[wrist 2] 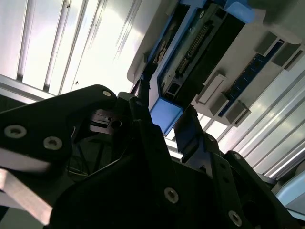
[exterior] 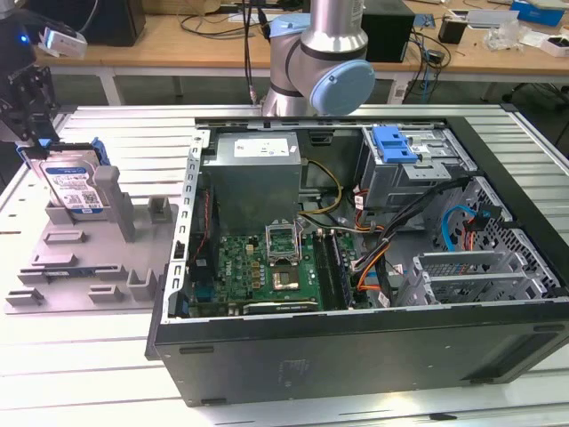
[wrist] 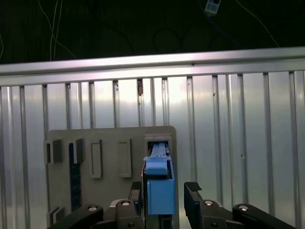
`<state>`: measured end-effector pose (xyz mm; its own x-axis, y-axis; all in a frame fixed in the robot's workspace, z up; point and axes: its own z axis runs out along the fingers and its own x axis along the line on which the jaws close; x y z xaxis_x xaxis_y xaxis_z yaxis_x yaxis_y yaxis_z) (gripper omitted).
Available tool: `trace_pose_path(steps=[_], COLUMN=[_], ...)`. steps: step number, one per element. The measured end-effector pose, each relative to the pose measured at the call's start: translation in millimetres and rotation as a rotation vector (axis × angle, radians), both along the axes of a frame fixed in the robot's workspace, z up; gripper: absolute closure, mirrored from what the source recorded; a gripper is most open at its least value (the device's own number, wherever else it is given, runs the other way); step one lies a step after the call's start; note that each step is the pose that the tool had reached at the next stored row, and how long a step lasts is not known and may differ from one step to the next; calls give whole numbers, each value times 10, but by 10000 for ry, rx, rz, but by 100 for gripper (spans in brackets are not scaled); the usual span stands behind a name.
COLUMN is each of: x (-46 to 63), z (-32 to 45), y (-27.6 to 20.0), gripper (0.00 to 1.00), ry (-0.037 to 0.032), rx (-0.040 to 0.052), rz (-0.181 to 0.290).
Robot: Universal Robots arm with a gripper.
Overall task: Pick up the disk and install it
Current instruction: 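Pick up the disk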
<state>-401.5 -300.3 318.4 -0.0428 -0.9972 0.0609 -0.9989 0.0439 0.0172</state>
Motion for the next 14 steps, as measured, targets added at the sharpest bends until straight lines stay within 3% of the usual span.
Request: trace_pose_path(steps=[14], x=[-13], z=[-105], y=[-14], gripper=[52], ry=[-5], rx=[0], rz=[0])
